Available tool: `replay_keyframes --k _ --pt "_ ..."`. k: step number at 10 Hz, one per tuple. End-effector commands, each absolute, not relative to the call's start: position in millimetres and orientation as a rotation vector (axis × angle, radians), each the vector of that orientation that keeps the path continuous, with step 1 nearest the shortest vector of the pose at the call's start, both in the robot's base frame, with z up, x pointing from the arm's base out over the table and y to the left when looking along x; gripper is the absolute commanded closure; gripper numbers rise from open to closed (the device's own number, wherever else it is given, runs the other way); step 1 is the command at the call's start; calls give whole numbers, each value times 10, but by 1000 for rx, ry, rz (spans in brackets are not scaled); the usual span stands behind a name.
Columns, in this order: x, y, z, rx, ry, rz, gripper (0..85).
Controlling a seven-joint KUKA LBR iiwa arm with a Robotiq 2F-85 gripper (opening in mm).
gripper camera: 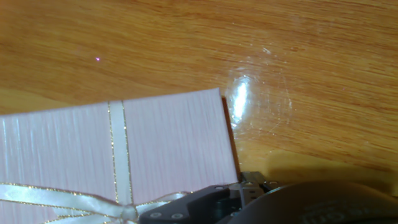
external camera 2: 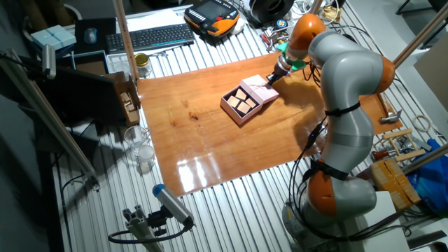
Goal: Slide the outer casing onto the gift box
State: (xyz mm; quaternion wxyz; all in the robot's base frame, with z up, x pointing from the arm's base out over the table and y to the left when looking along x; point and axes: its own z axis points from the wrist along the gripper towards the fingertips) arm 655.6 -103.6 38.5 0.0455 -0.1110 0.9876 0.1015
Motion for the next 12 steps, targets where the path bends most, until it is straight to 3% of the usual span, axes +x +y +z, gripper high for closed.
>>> replay_keyframes --k 1,12 --pt "6552 -1022 392 -337 3016 311 850" --pt "6531 -811 430 -318 3018 317 850"
